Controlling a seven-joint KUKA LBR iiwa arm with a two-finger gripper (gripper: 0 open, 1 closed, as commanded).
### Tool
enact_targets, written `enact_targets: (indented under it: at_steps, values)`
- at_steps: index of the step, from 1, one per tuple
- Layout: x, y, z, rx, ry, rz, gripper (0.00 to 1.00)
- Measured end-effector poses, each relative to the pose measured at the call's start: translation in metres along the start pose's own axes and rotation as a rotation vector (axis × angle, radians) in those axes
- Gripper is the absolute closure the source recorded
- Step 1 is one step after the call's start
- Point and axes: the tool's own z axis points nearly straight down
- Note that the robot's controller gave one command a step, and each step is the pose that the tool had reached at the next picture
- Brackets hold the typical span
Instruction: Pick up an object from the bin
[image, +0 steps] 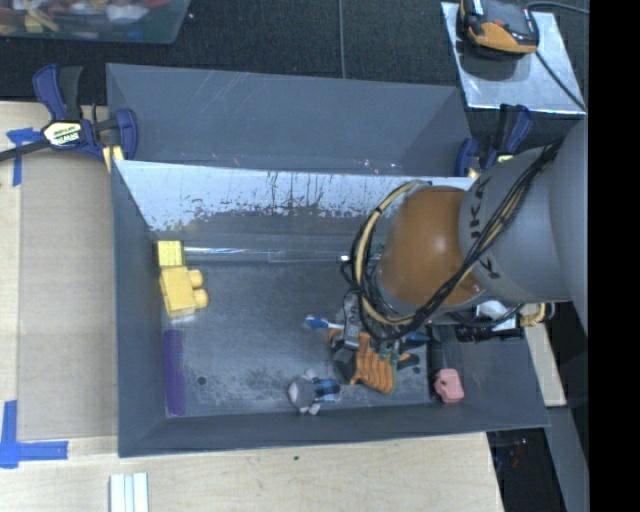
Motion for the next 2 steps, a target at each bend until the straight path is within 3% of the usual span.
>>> enact_targets:
  at_steps: [2]
  values:
    - [0.0,0.0,0.0,0.0,0.0,0.001,1.0]
